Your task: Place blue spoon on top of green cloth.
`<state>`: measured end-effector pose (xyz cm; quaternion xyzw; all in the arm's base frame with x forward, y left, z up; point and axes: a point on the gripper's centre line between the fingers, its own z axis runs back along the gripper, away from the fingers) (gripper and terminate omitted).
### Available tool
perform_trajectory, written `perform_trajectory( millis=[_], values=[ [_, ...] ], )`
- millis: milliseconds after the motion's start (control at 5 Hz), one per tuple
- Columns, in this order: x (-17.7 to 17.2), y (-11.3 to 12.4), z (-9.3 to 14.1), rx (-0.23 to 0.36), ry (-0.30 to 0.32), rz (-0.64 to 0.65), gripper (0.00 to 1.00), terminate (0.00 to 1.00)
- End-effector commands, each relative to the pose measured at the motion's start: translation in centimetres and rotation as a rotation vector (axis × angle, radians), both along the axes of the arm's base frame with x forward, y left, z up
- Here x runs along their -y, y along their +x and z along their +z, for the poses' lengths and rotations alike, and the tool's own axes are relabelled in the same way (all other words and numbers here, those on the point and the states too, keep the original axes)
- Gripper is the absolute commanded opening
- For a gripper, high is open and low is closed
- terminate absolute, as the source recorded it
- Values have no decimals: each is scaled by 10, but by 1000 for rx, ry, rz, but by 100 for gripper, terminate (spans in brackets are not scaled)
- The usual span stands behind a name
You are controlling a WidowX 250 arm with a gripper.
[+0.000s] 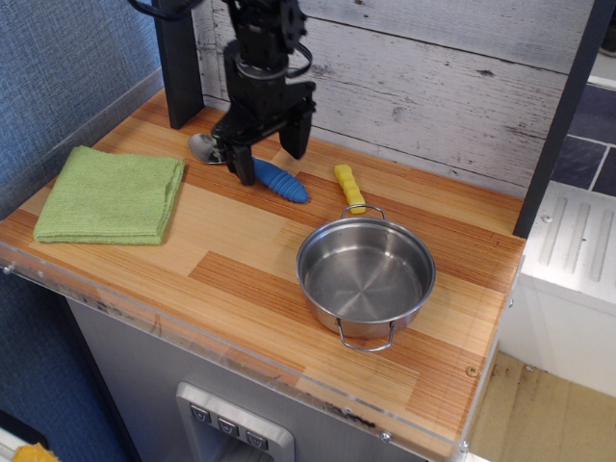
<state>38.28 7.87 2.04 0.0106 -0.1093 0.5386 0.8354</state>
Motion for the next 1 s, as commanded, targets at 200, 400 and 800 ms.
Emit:
perform_trajectory(
  millis=[200, 400, 800],
  values=[
    [-3, -2, 8, 18, 29, -11, 0, 0],
    [-6, -4, 11, 27, 21, -11, 0, 0],
    [-10, -3, 20, 37, 25, -31, 0, 0]
  ],
)
